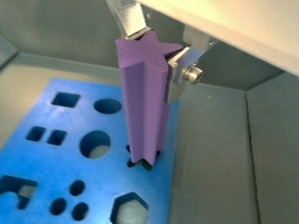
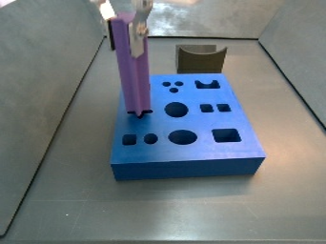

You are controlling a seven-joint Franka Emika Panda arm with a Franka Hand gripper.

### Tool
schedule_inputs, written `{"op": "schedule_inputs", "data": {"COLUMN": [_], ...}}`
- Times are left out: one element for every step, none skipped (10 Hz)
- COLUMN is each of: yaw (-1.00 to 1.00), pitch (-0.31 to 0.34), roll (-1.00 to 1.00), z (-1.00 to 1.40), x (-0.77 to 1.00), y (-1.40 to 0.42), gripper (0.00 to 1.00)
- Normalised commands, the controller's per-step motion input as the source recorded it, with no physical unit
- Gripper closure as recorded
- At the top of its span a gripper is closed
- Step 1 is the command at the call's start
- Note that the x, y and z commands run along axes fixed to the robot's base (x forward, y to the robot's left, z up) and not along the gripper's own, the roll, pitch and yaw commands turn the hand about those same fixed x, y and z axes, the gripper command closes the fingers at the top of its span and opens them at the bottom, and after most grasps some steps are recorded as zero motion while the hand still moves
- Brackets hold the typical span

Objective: Insert the star object.

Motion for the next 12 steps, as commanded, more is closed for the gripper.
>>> {"op": "schedule_inputs", "data": {"yaw": [-0.14,-0.13,-0.09,-0.04,-0.07,-0.05,-0.13,-0.2,-0.25,-0.34,-0.33,-0.29], "pitch": [0.203,0.22,0.211,0.243,0.213,0.171,0.16,0.149,0.124,0.121,0.1,0.06], "roll": [0.09,0.04,0.03,0.06,0.06,0.02,0.0,0.0,-0.01,0.0,0.0,0.0], "z": [-0.53,-0.61,-0.58,-0.58,-0.53,-0.49,-0.44,-0.41,-0.54,-0.62,-0.6,-0.6], "x": [0.03,0.16,0.24,0.3,0.13,0.0,0.0,0.0,0.0,0.06,0.05,0.05], "y": [0.0,0.0,0.0,0.02,0.09,0.11,0.13,0.12,0.0,0.0,0.0,-0.04], "gripper": [1.0,1.0,1.0,1.0,1.0,1.0,1.0,1.0,1.0,1.0,1.0,1.0]}}
